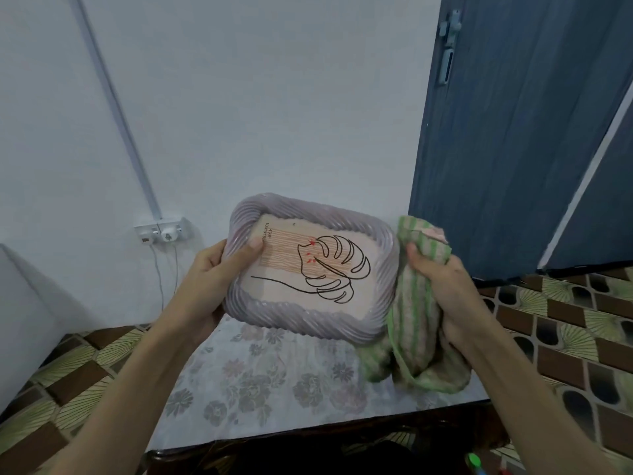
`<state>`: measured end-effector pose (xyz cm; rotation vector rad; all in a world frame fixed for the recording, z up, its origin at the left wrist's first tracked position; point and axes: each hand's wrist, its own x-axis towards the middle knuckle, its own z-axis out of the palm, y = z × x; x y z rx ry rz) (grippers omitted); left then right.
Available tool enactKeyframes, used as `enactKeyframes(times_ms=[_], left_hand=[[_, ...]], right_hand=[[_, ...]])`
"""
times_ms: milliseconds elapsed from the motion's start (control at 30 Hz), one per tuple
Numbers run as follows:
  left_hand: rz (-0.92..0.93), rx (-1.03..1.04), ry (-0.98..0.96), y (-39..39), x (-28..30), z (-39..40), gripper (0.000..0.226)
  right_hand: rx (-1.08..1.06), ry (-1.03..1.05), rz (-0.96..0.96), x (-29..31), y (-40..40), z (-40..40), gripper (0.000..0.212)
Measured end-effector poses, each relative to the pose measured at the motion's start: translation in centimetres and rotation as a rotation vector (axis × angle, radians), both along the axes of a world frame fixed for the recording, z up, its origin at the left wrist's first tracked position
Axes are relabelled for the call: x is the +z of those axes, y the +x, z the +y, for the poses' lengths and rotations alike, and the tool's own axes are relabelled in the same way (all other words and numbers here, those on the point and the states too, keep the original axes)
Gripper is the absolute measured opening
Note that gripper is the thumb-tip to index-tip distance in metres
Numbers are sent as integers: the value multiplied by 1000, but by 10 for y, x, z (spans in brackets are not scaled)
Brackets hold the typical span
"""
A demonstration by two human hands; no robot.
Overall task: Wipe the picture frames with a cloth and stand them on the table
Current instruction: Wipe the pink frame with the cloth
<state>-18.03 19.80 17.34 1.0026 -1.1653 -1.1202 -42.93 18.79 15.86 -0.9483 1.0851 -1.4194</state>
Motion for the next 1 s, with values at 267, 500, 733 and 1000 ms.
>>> enactKeyframes(times_ms=[267, 500, 733, 1000], left_hand=[[62, 116, 20, -2, -13, -1, 17], [82, 117, -26, -4, -16, 5, 23], [80, 89, -12, -12, -20, 8, 24], [80, 38, 34, -17, -22, 7, 18]], right_hand=[[200, -102, 43, 1, -3, -2, 15], [114, -275, 436, -16, -4, -4, 35], [-75, -280, 412, -25, 8, -10, 6], [-109, -224, 381, -24, 14, -18, 5]])
